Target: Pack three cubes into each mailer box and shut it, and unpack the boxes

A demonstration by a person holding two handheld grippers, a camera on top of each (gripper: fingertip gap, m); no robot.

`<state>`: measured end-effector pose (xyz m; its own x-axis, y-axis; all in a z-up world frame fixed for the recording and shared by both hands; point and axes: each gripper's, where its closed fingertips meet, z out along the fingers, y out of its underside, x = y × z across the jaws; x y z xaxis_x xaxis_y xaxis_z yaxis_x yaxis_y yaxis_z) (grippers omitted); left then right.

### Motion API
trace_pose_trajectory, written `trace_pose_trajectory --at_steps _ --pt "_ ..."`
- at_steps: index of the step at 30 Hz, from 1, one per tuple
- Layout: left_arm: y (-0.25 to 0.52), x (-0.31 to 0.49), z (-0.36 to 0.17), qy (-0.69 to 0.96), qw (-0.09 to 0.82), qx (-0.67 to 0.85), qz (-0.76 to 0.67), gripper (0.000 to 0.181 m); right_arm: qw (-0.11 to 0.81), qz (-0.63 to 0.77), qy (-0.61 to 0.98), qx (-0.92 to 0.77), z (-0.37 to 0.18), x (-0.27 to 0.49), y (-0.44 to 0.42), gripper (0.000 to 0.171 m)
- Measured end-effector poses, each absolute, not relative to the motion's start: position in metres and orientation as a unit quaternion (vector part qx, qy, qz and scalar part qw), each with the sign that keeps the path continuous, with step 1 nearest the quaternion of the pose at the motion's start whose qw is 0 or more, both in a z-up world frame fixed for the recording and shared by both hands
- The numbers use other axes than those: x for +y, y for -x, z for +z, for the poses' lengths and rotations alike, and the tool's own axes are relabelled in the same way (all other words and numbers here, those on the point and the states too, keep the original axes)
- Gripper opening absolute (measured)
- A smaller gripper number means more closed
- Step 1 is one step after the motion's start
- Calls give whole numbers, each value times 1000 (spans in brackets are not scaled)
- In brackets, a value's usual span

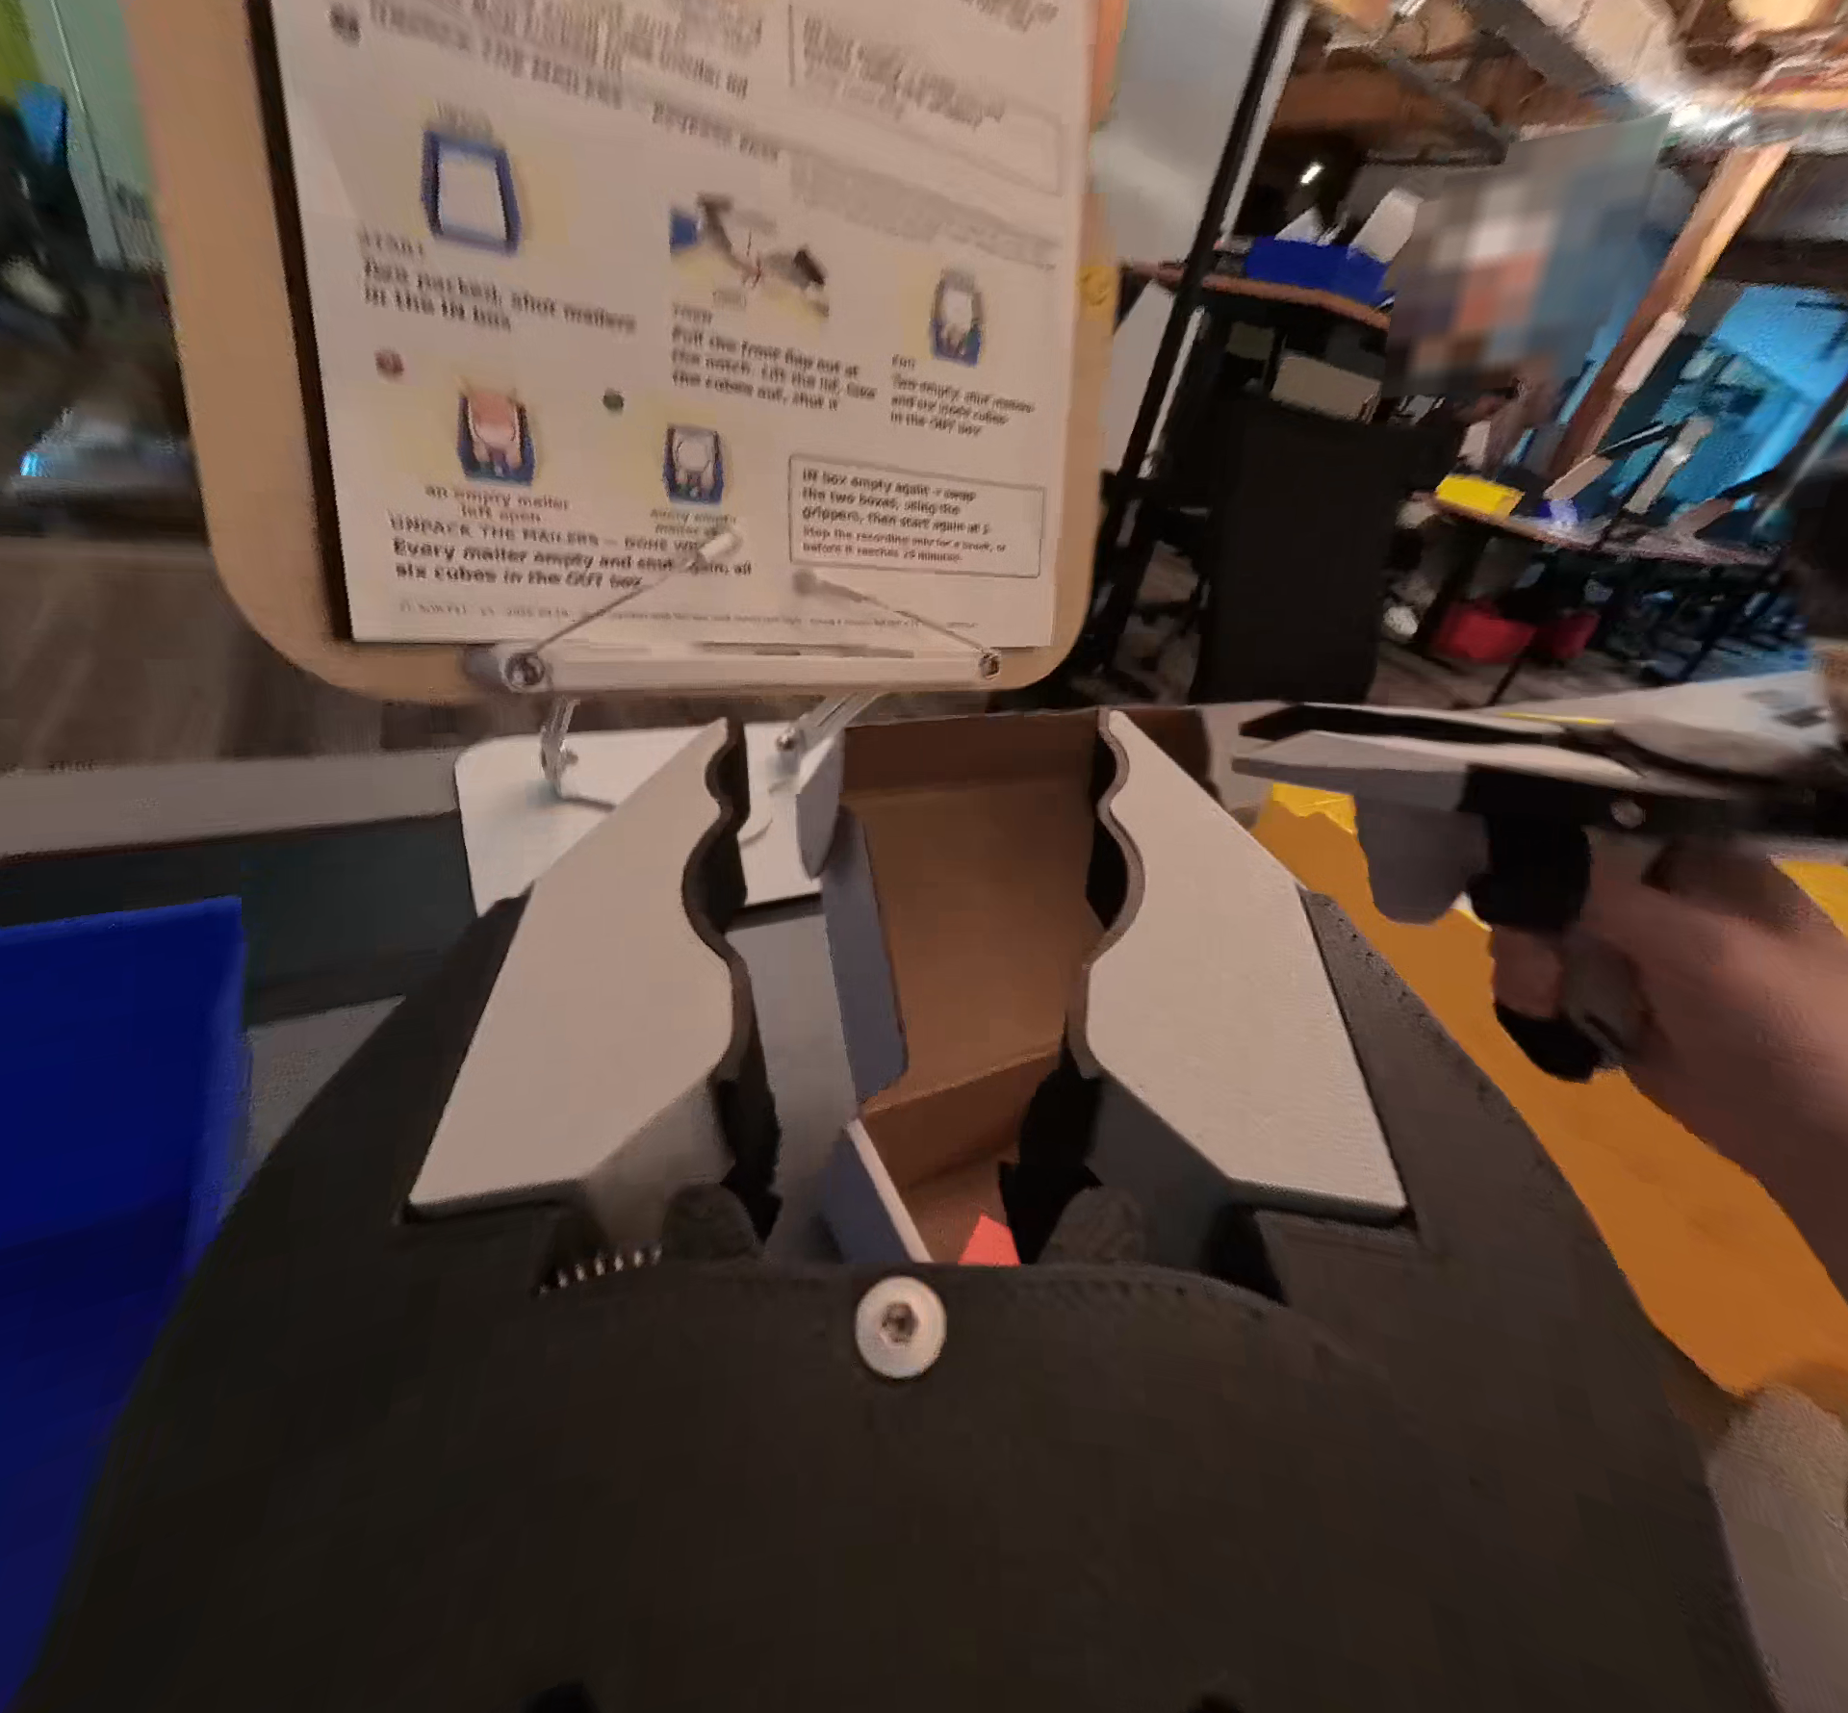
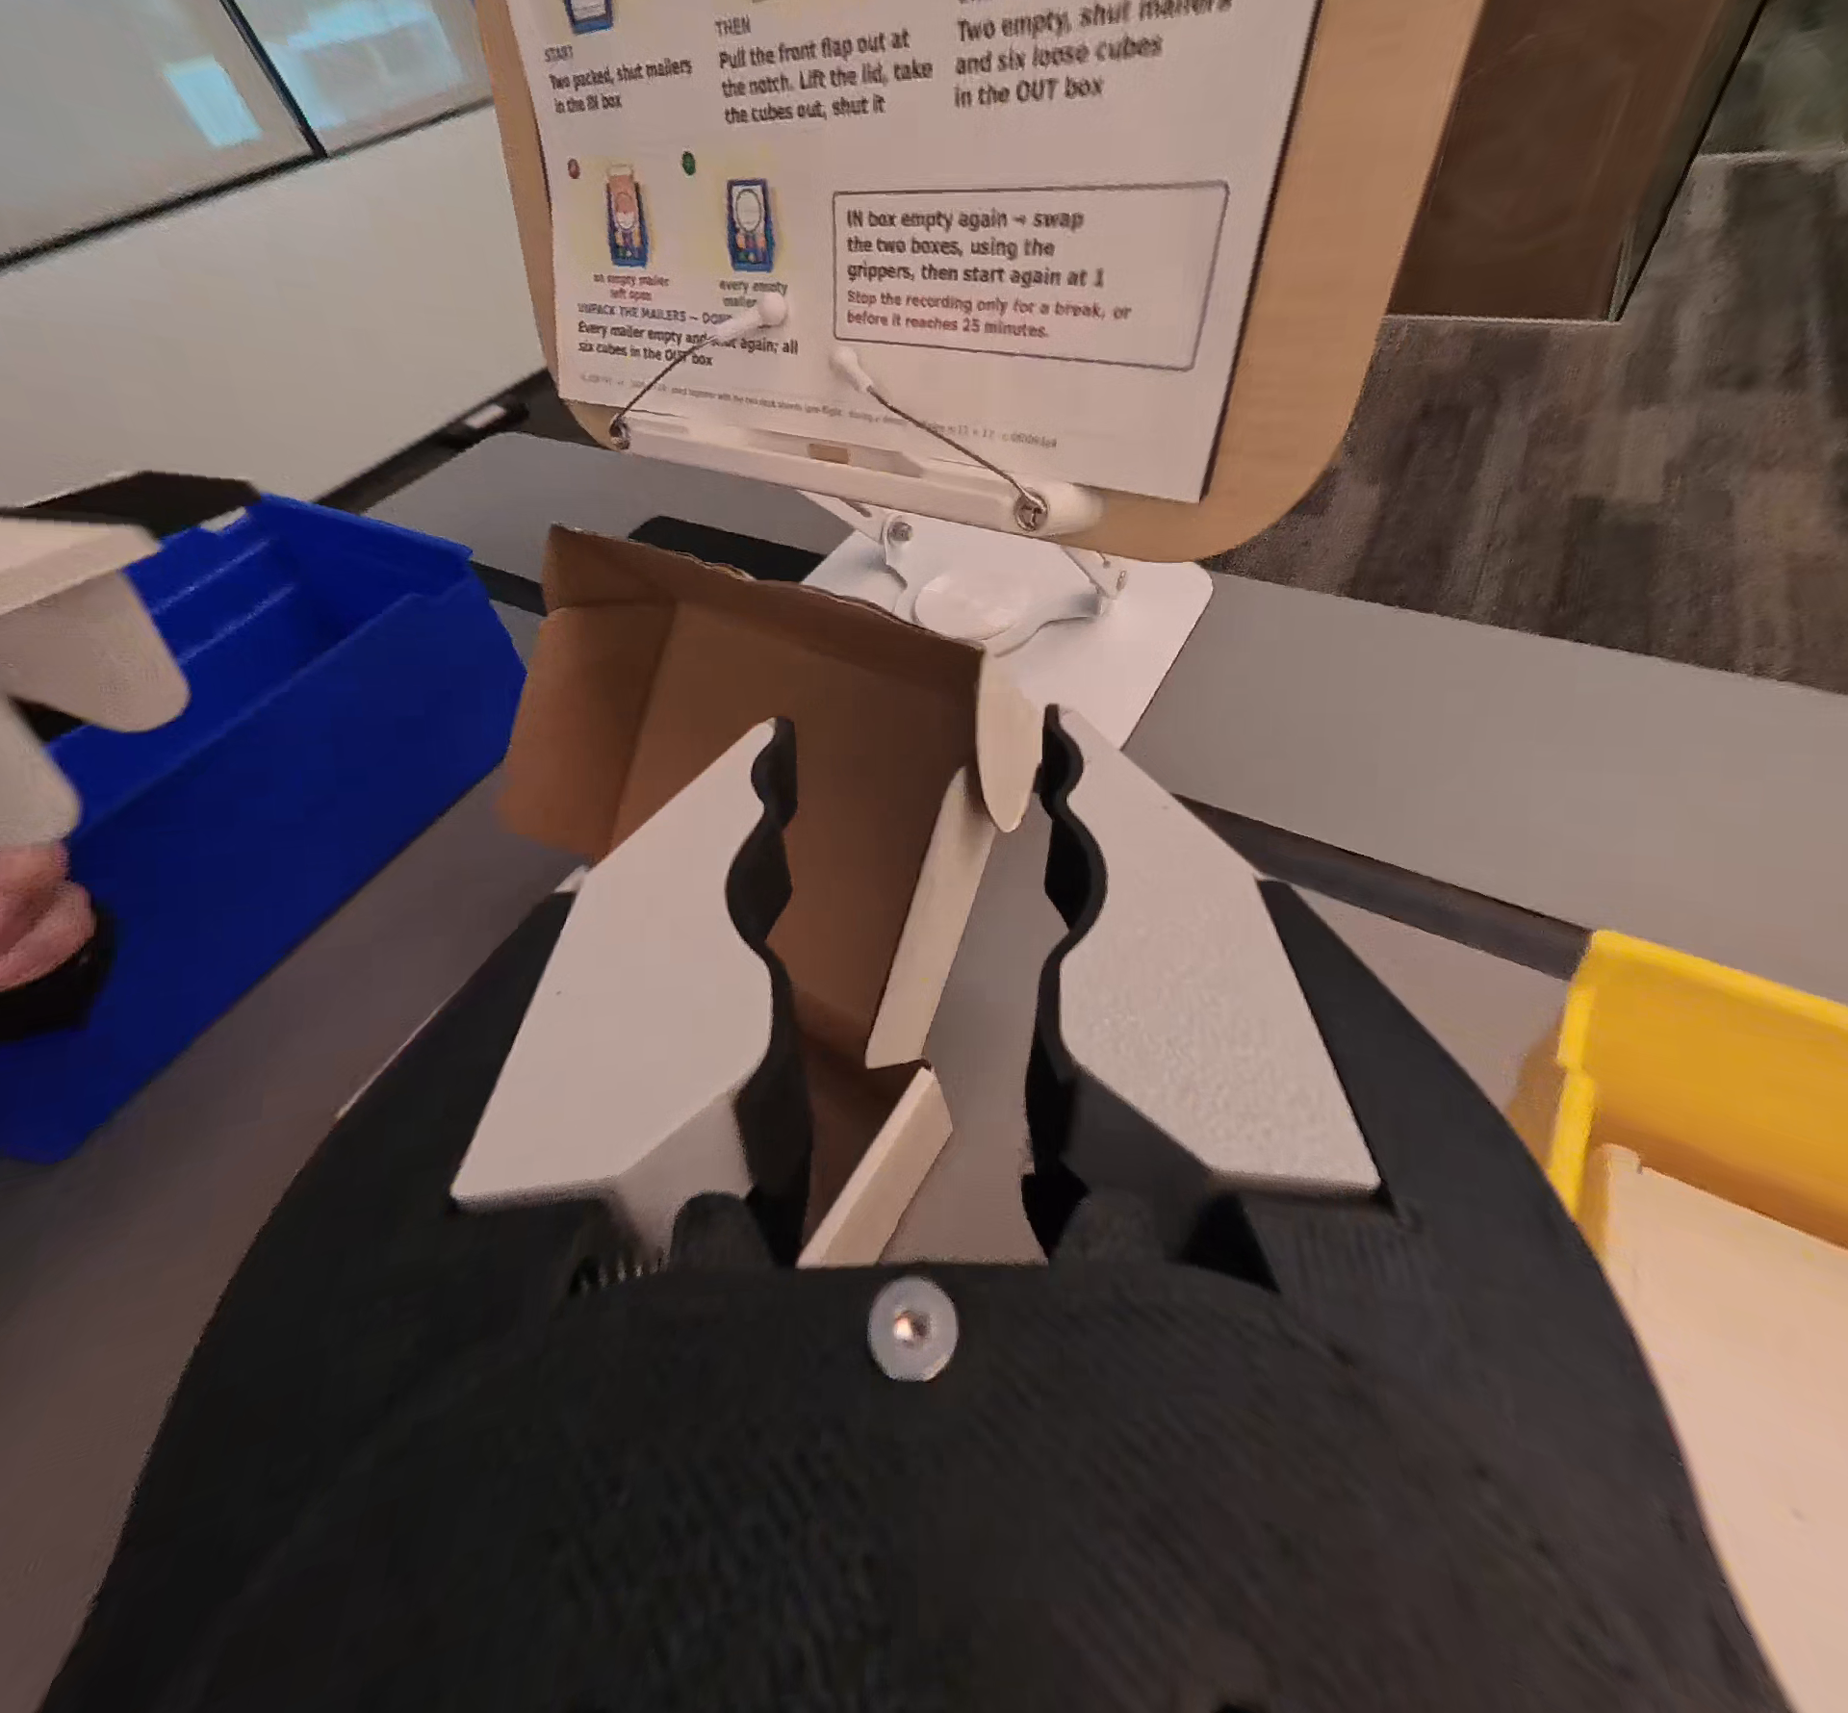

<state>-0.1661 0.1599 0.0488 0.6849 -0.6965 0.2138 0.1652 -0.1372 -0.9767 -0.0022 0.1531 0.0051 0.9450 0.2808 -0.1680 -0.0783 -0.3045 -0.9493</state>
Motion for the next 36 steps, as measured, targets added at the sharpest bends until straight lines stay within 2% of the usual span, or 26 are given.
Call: trace_pose_trajectory --at_steps 1,6,8,10,11,12,15,24,36 --pt "163 173 42 692 609 190 -338 63 587 145 794 -53 -2 157 -3 48" --pt "143 195 -7 748 522 195 -360 57 532 146 832 -59 -37 158 2 42" --pt "139 194 -24 755 513 216 -347 48 529 148 832 -73 -36 156 9 29" --pt "136 192 -38 762 503 243 -327 37 526 119 838 -86 -37 154 9 26" --pt "132 187 -41 760 497 258 -329 24 529 108 836 -95 -35 152 10 26" --pt "129 182 -42 758 491 268 -335 22 534 103 833 -105 -33 149 13 27" --pt "127 170 -42 760 472 276 -351 33 530 105 834 -113 -35 136 20 33" --pt "133 136 -57 760 447 307 -359 49 532 97 832 -126 -38 103 35 37" --pt "148 99 -86 776 412 325 -349 59 541 83 824 -146 -66 59 46 40"
